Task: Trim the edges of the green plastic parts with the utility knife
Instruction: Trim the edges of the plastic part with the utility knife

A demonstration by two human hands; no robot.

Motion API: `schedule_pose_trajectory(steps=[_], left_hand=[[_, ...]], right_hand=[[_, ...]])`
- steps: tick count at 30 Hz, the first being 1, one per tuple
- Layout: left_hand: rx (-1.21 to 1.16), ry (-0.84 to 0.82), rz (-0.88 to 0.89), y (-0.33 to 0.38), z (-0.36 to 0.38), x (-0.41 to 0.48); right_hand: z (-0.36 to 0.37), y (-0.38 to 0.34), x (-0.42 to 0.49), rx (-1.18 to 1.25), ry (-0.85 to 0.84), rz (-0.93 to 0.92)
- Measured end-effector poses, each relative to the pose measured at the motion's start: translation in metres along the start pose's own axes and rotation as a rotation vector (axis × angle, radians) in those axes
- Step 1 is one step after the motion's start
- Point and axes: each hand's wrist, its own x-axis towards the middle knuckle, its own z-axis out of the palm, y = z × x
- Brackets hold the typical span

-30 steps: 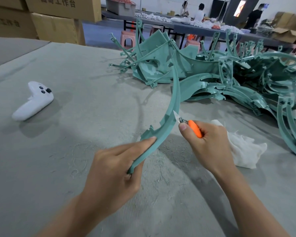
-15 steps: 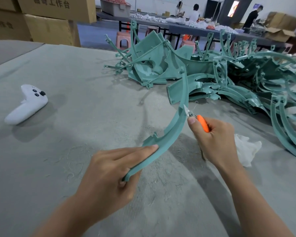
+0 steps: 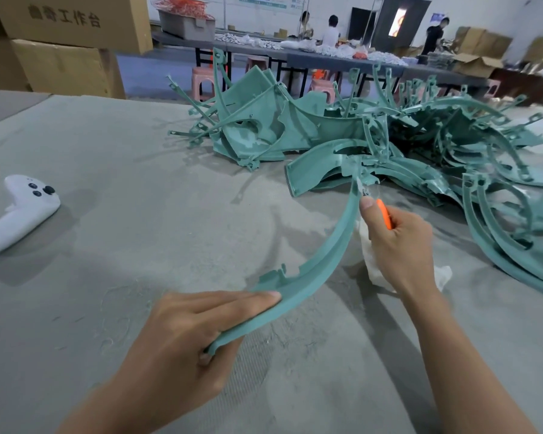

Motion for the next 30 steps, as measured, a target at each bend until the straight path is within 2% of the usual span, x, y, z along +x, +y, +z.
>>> schedule_pose_trajectory(steps=[8,13,16,18,23,30], left_hand=[[0.055,0.037,-0.013,-0.003,0.006,-0.002],[0.104,0.087,0.017,-0.008,0.009,-0.003],[0.130,0.092,0.051,-0.010,0.012,-0.005],[0.147,0.063,0.073,-0.011,0.012,-0.006],[0.165,-0.033,0.162,-0.015,0.010,-0.007],[0.231,-0.132,0.174,-0.011,0.010,-0.005]], right_hand=[[0.004,-0.002,-0.001,0.214,0.049,0.104],[0.002,-0.012,-0.003,0.486,-0.101,0.261],[-0.001,-0.020,-0.006,0.647,-0.247,0.286],[-0.002,-0.022,-0.006,0.701,-0.273,0.293],[-0.008,-0.019,-0.002,0.725,-0.180,0.350],[-0.009,-0.017,0.000,0.731,0.004,0.362]])
